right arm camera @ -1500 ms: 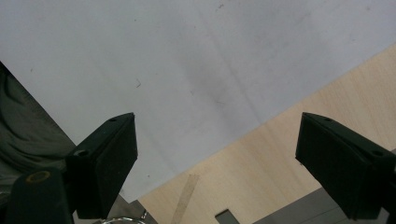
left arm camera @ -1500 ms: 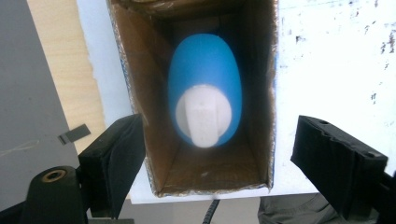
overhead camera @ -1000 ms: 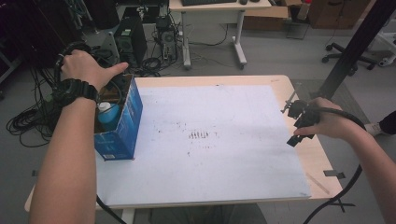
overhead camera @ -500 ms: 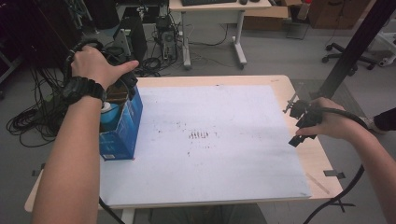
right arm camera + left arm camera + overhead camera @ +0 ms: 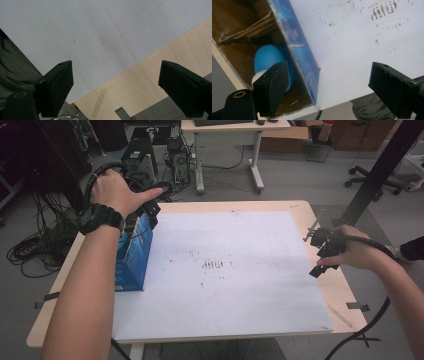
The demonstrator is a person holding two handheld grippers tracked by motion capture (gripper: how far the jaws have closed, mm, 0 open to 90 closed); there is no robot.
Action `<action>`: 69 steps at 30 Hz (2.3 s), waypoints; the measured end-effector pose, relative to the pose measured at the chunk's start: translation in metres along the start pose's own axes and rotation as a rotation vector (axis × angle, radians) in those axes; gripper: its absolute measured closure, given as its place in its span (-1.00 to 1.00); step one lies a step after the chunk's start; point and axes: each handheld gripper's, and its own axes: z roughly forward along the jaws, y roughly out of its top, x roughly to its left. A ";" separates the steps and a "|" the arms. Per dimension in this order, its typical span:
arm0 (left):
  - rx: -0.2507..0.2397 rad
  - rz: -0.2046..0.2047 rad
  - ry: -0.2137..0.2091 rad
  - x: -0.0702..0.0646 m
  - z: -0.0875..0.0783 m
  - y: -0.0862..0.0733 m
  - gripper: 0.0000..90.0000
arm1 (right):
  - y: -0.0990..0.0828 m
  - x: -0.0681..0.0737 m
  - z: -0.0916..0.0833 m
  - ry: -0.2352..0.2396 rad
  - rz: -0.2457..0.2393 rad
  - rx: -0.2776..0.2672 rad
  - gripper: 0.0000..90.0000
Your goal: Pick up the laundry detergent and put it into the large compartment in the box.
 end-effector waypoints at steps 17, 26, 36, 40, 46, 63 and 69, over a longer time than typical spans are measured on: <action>0.001 0.124 -0.003 -0.034 0.011 0.015 -0.63 | -0.002 0.001 0.001 0.001 -0.001 0.001 -0.72; 0.003 0.191 -0.013 -0.053 0.020 0.020 -0.64 | -0.003 0.001 0.000 0.002 -0.002 0.000 -0.72; 0.004 0.260 -0.046 -0.072 0.032 0.023 -0.64 | -0.004 0.002 -0.002 0.001 -0.005 -0.010 -0.72; -0.004 0.286 -0.041 -0.077 0.035 0.022 -0.64 | -0.004 0.003 0.001 0.004 -0.009 -0.006 -0.72; -0.010 0.304 -0.059 -0.082 0.041 0.021 -0.64 | -0.003 0.004 0.000 0.006 -0.008 -0.006 -0.72; -0.002 0.357 -0.067 -0.101 0.057 0.021 -0.66 | -0.008 0.004 -0.006 0.000 -0.010 -0.019 -0.72; -0.005 0.360 -0.060 -0.101 0.064 0.017 -0.66 | -0.008 0.007 -0.010 -0.005 -0.012 -0.024 -0.72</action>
